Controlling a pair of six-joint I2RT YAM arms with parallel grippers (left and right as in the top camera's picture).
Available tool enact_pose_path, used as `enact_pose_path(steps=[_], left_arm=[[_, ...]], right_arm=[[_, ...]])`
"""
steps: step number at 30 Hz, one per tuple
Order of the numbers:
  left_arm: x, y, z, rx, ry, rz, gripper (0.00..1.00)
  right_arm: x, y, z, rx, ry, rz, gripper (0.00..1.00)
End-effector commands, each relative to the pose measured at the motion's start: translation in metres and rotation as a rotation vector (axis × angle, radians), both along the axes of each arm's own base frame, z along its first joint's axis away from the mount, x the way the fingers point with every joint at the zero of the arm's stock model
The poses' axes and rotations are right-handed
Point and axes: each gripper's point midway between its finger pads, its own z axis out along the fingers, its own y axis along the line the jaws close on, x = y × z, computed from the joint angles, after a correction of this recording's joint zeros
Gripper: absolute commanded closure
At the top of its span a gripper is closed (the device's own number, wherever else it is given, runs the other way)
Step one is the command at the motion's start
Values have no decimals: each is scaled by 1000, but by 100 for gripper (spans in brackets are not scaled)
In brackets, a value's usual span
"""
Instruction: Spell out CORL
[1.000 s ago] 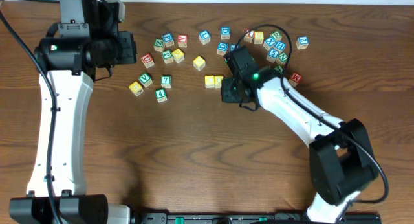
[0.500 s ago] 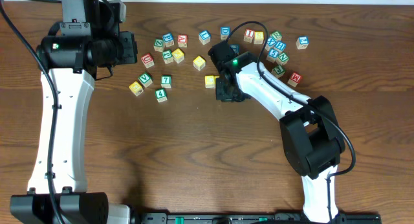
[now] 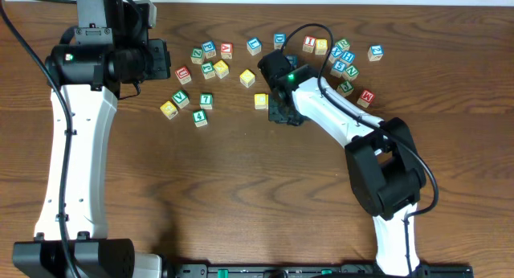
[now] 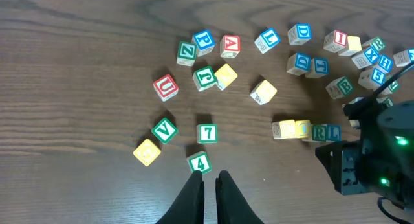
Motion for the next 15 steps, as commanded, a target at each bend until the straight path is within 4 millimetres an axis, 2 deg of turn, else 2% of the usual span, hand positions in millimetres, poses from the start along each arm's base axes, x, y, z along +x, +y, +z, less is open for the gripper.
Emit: enact_pose_path(steps=[1,15], left_arm=[[1,1,-5,4,13,1,91],[1,1,-5,4,13,1,91]], right_arm=[[5,-2,-7,-32,-12,-23,75],[18,-6,-4,-60,-73,-28,75]])
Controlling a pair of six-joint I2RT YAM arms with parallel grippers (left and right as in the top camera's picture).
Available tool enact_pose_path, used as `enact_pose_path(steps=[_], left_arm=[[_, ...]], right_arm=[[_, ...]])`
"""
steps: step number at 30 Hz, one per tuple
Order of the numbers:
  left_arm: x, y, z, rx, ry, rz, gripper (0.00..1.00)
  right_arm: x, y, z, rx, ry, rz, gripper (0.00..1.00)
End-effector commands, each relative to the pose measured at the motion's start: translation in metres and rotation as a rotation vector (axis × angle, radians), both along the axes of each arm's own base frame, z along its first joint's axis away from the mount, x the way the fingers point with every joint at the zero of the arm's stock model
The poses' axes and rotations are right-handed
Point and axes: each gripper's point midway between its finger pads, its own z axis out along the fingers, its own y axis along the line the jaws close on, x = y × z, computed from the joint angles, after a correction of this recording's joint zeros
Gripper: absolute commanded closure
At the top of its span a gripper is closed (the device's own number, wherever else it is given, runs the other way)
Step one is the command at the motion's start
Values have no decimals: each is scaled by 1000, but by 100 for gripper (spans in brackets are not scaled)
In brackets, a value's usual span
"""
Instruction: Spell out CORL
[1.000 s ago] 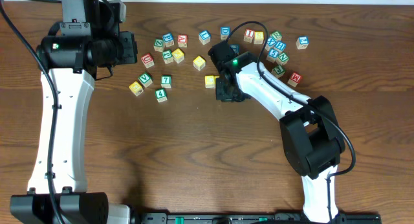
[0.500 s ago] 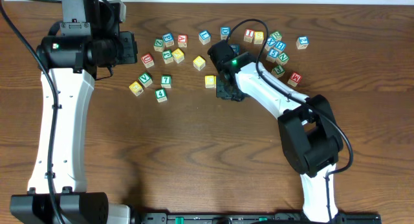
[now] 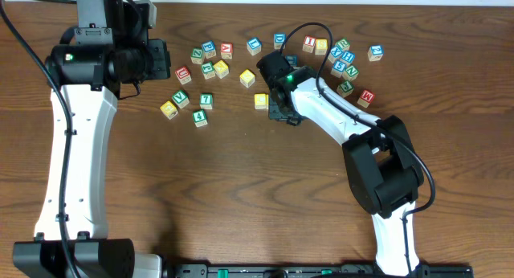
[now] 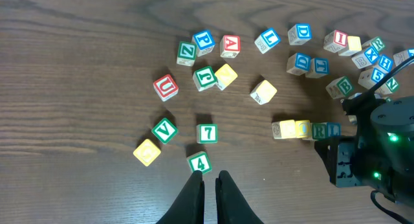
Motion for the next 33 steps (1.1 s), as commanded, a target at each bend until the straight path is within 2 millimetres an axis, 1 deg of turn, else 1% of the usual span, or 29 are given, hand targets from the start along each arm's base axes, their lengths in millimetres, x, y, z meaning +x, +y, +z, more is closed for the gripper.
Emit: enact_pose_path(steps=[1,7,14,19,22,25,29,31,33], left_arm=[[1,1,-5,4,13,1,91],[1,1,-7,4,18,1,91],[-1,1,-12,4,33,1,91],[-1,1,-13,4,33,1,91],[-1,1,-12,4,33,1,91],[-1,1,-12,4,33,1,91],[-1,-1,-13,3,33,-4,91],[0,-6,-15,2,39,-14,91],[2,-14,-22,-1,56,-29,91]], right_arm=[[6,-2,1,-27,-28,-12,75],[11,-3,2,-35,-50,-17,76],[11,-3,1,-35,-52,-10,76],[13,-2,2,-31,-59,-11,76],[12,-2,1,-29,-56,-9,79],[11,2,5,-14,-50,21,79],[11,2,32,35,-73,16,78],[13,-3,49,49,-97,4,76],[17,-8,63,62,-122,-10,75]])
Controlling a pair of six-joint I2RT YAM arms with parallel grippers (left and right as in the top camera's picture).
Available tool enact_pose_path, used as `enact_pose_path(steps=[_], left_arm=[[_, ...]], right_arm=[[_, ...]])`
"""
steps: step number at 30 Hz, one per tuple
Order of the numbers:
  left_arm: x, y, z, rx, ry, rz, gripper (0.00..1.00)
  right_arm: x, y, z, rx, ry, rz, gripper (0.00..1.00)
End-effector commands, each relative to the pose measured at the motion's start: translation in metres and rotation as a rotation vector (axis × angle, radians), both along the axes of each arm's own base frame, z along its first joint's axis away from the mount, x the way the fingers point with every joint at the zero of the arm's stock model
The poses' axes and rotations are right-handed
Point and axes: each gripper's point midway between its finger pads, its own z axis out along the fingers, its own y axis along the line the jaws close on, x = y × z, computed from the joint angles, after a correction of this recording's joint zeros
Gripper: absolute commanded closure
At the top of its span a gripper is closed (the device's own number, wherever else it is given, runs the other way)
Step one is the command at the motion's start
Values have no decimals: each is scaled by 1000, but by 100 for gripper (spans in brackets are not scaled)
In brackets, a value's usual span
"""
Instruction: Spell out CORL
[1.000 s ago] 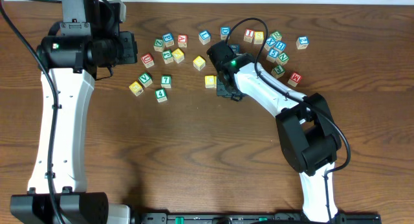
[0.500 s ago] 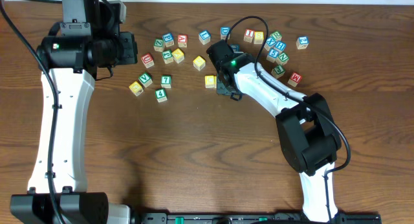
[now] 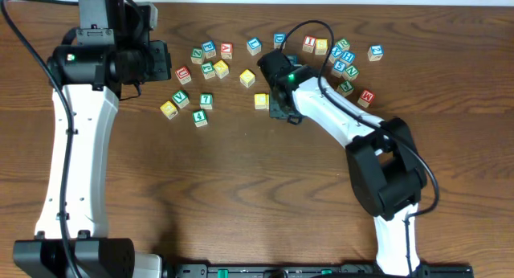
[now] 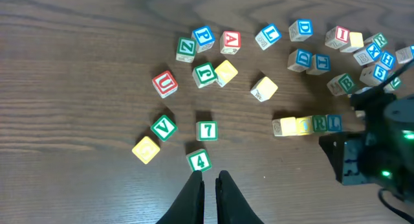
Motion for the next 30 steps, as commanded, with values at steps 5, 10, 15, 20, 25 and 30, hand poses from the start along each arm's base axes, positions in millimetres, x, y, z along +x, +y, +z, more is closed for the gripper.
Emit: enact_pose_path(steps=[5,10,15,20,25,30], left_arm=[[10,-36,-50,-21,136,-38,92],[17,-72,-90,-49,227,-94,92],[25,-104,-126,-64,282,-110,92],[33,-116,-160,-78,340,-78,92],[36,-116,-179,-69,364,-73,92],[42,-117,-179,-73,340,-76,92]], right_arm=[[20,-26,57,72,-109,-101,74],[22,-53,39,83,-57,-178,74],[22,-69,24,126,-29,-208,75],[19,-61,4,214,-12,-184,74],[17,-57,-9,244,-22,-175,74],[19,-57,-16,259,-44,-189,74]])
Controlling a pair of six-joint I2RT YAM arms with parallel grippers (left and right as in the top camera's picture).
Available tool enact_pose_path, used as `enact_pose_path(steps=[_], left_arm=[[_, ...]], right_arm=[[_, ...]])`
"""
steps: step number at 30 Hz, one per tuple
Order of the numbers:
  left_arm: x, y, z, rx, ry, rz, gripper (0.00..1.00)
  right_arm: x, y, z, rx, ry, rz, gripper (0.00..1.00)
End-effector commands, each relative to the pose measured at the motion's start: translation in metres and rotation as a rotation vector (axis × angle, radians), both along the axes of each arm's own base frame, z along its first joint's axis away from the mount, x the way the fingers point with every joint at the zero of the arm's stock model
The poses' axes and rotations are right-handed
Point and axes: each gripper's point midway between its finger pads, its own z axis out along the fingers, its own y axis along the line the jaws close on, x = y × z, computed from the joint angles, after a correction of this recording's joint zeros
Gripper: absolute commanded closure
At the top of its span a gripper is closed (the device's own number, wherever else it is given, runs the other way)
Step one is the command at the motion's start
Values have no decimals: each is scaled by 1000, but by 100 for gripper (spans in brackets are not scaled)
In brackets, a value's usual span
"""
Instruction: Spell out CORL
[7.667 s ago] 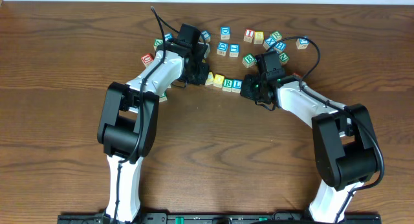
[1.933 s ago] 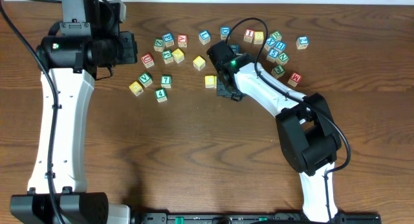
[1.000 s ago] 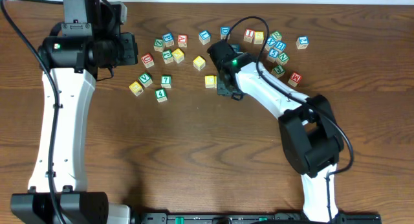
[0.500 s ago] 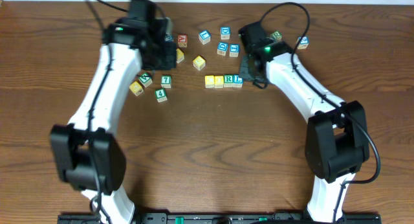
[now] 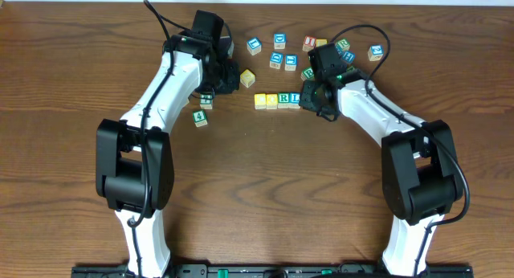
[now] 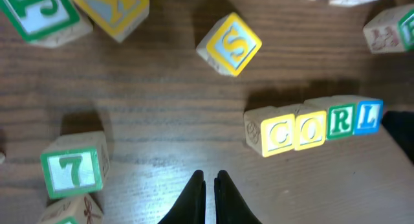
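Note:
Four blocks lie touching in a row on the wooden table, reading C [image 6: 278, 133], O [image 6: 309, 129], R [image 6: 341, 120], L [image 6: 367, 116]; overhead the row [image 5: 277, 100] sits mid-table. My left gripper [image 6: 209, 179] is shut with nothing in it, low over bare wood to the left of the C, and from above the left gripper [image 5: 228, 82] sits up and left of the row. The right gripper [image 5: 312, 97] is just past the L end; its jaws are not readable.
A yellow S block [image 6: 229, 44] lies behind the row. A green 7 block [image 6: 71, 171] sits to my left, and a J block [image 6: 39, 10] and a yellow block [image 6: 110, 4] lie further back. More loose blocks [image 5: 341, 53] cluster at the back right.
My left arm has come from the far back left to the middle of the table, its shut gripper now low beside the row. The right gripper has shifted right, off the row's end.
The C O R L row lay in place at every earlier moment, with the right gripper over its right end and shifting slightly. My left gripper stayed shut and high at the back left. Now it is close to the row, and the right gripper has drawn back.

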Motion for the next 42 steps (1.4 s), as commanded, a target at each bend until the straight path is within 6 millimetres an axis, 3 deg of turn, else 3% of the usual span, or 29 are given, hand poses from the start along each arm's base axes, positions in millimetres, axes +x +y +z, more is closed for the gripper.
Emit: enact_pose_path(steps=[1,32,38,42], left_arm=[[2,1,-1,-5,-2,17,92],[-9,2,-17,8,40,13,92],[-10,2,-34,17,73,12,92],[-5,1,-51,19,81,13,92]], right_arm=[[-4,1,-11,15,11,-9,74],[5,20,-9,20,-74,67,69],[4,15,-11,-1,-70,49,58],[2,8,-13,-22,-54,-3,56]])
